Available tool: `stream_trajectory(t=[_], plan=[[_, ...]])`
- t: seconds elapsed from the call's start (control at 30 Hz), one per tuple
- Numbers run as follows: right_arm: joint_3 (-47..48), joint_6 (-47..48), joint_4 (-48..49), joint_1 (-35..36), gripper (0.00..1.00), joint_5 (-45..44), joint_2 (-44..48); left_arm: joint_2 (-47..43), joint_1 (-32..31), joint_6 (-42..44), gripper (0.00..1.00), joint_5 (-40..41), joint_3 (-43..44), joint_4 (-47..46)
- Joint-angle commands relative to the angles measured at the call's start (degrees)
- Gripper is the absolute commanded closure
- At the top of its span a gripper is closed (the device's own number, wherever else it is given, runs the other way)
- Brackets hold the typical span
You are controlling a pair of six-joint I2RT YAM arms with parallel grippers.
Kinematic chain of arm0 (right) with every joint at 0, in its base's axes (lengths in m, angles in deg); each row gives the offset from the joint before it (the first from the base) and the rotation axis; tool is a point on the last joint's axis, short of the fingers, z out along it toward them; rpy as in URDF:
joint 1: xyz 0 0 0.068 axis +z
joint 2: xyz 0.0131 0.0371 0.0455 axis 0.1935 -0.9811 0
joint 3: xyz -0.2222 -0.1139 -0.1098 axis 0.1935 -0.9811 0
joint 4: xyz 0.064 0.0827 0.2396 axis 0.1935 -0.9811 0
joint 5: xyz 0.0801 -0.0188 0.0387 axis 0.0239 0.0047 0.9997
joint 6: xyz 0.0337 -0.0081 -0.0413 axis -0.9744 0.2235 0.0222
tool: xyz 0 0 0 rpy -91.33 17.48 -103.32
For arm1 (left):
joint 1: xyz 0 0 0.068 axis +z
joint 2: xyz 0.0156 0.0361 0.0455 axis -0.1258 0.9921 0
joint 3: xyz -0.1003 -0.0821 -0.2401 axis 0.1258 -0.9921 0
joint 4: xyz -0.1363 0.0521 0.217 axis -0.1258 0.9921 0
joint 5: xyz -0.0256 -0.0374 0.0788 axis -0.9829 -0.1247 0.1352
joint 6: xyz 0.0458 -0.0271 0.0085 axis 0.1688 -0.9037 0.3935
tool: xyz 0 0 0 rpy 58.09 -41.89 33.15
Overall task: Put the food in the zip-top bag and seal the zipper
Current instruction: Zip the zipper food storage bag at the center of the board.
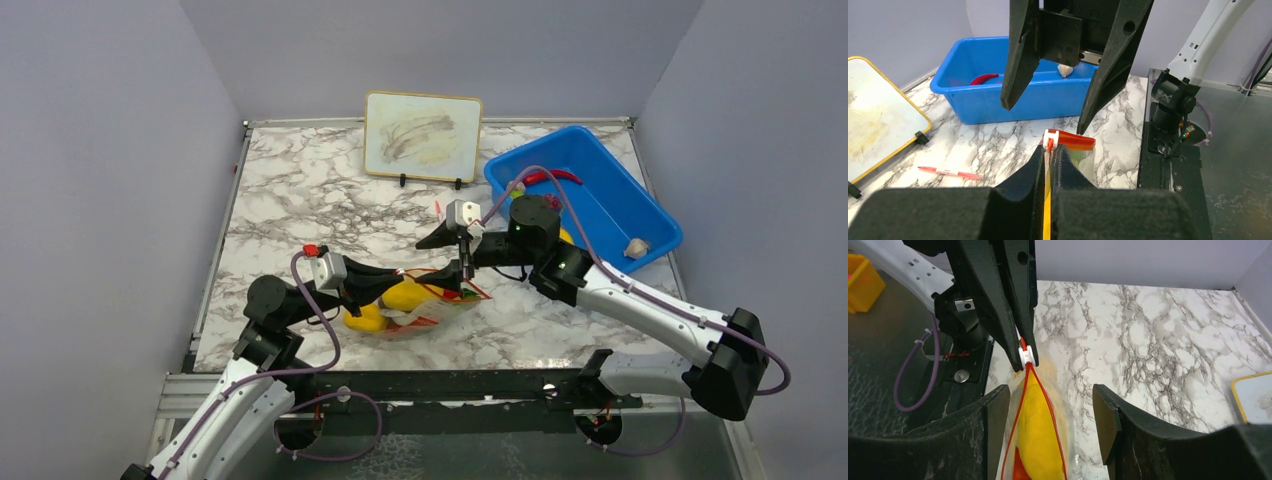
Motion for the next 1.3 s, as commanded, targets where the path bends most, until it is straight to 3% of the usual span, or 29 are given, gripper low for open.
stream_trajectory(t=[0.0,0.2,0.37,0.43,0.57,0.67,0.9,1.27], plan=[[2.5,2.6,-0.4,0.8,0.38,3.1,-2.5,0.2,-0.1,0.5,1.0,-0.1,1.0,-2.3],[3.0,2.9,-2.1,1.2,0.39,4.5,-4.6,0.8,-0.2,0.4,1.0,-0.1,1.1,-2.6],[2.6,3.4,-3.5,1.4,0.51,2.6,-5.5,1.3,-0.1,-0.4,1.0,0.1,1.5,-3.0],[2.3,4.9,-3.9,1.4,0.59,1.4,-5.0,1.7,-0.2,-0.9,1.0,0.4,1.7,-2.9],[1.0,5.3,-2.6,1.4,0.88,-0.5,-2.6,1.8,-0.1,-1.8,0.99,0.4,2.4,-2.9],[0.5,5.8,-2.5,1.4,0.99,-0.2,-1.0,1.8,-0.1,-1.8,0.93,1.9,2.1,-2.1],[-0.2,7.5,-4.9,1.4,0.99,-1.9,1.6,2.0,-0.2,-0.3,0.77,2.1,2.2,0.5],[-2.2,5.6,-2.3,1.4,0.99,0.8,1.7,2.7,-0.2,1.1,0.75,0.4,2.1,1.0]])
